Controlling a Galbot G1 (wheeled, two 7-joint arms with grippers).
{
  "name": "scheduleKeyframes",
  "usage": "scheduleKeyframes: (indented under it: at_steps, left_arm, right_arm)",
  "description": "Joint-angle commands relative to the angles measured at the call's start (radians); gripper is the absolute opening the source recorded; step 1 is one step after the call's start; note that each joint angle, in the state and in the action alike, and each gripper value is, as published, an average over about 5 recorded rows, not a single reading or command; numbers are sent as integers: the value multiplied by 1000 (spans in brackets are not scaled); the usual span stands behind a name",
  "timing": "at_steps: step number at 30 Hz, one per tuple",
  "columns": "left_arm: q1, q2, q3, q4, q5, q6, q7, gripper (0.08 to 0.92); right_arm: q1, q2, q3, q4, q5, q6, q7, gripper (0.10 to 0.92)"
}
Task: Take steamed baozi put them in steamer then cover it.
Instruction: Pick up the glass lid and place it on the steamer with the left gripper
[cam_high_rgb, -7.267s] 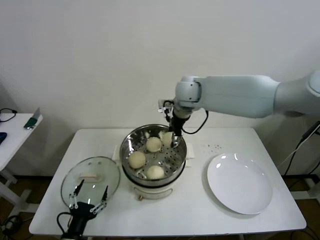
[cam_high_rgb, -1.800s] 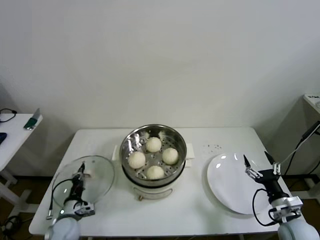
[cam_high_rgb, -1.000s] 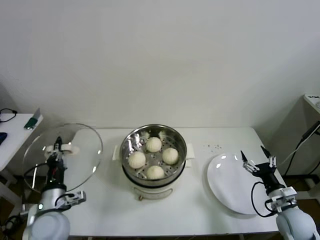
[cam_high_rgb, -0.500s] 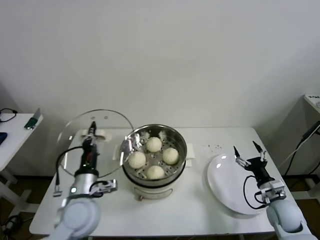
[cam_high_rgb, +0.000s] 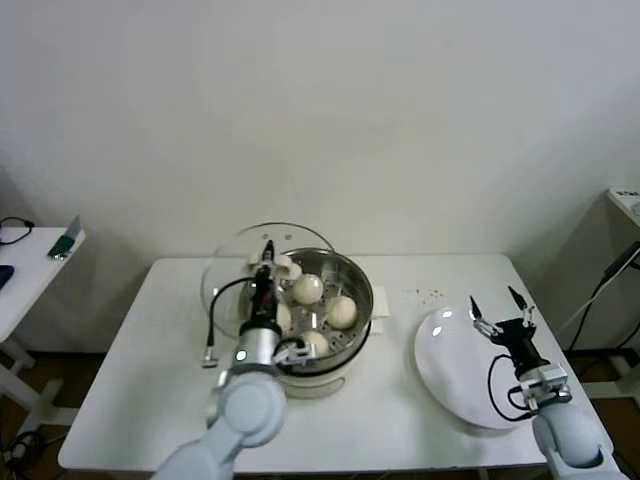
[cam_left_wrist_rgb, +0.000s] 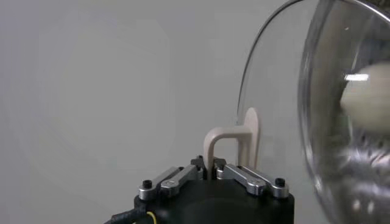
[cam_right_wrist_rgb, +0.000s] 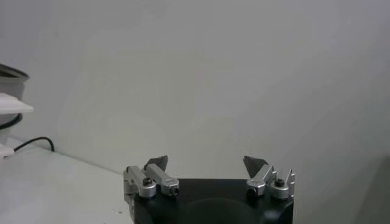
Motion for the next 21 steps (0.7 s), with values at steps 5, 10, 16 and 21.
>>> scheduleKeyframes:
  at_steps: [5,10,16,21]
  left_arm:
    - [-68,-211,96,178,87,49,80,150]
    - [-62,-206,83,189,90,49,93,150]
    - [-56,-179,81,174,107,49,125,150]
    - [-43,-174,73,166,106,49,129,150]
  right_arm:
    - [-10,10,30,-16,-12,12,-12,823]
    - [-10,10,35,-24,-11,17,-17,823]
    - [-3,13,33,-31,-11,19,-19,823]
    - [2,15,30,-36,-12,19,-20,823]
